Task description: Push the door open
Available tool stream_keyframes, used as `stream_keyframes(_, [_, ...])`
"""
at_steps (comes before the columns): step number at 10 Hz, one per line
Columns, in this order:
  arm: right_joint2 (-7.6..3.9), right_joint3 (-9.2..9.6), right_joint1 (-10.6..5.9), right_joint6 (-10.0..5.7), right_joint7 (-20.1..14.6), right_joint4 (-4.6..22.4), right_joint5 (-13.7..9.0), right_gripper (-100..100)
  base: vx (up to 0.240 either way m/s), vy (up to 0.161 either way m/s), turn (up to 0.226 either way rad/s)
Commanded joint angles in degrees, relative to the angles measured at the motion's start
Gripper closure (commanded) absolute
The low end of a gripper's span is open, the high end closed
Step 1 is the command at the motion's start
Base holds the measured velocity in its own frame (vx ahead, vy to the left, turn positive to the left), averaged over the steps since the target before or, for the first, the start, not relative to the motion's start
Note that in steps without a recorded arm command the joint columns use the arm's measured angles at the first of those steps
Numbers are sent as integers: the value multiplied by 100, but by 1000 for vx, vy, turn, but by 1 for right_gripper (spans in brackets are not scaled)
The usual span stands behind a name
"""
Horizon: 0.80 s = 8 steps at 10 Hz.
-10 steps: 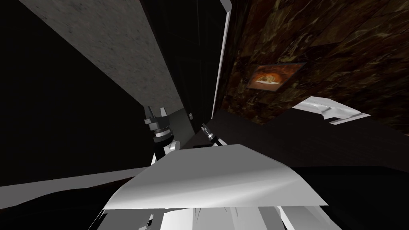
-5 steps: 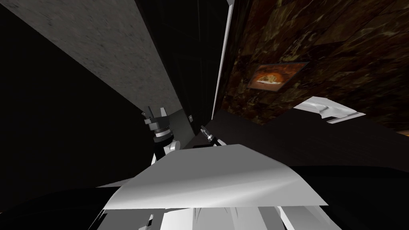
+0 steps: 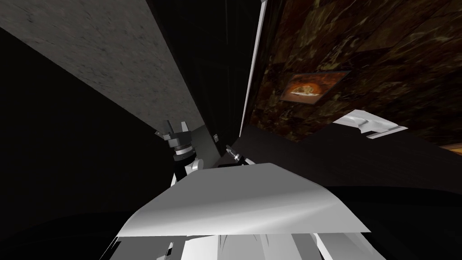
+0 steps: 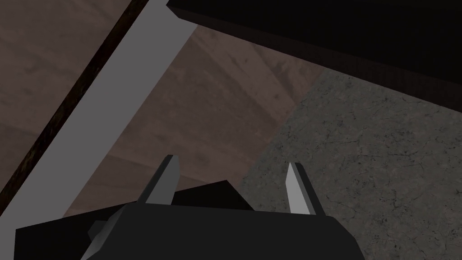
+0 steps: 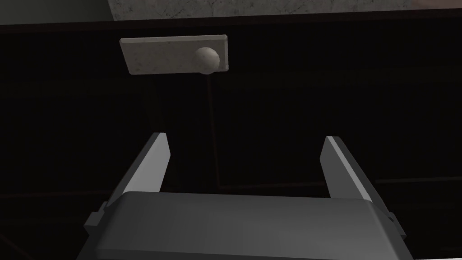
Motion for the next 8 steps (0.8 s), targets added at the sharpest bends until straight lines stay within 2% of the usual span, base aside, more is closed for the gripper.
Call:
stream_keyframes(1, [-30,113,-75,-42,-17,179,-2,-100,187,67,-47])
stream_keyframes(6, [-57,368,-268,-181,-35,674,-5,-100,154,65,-39])
stream_keyframes(7, [-59,387,-283,-191,-36,710,-6,-100,114,44,-19])
stream_keyframes(8, [-77,373,-244,-144,-36,609,-3,-100,45,16,-2])
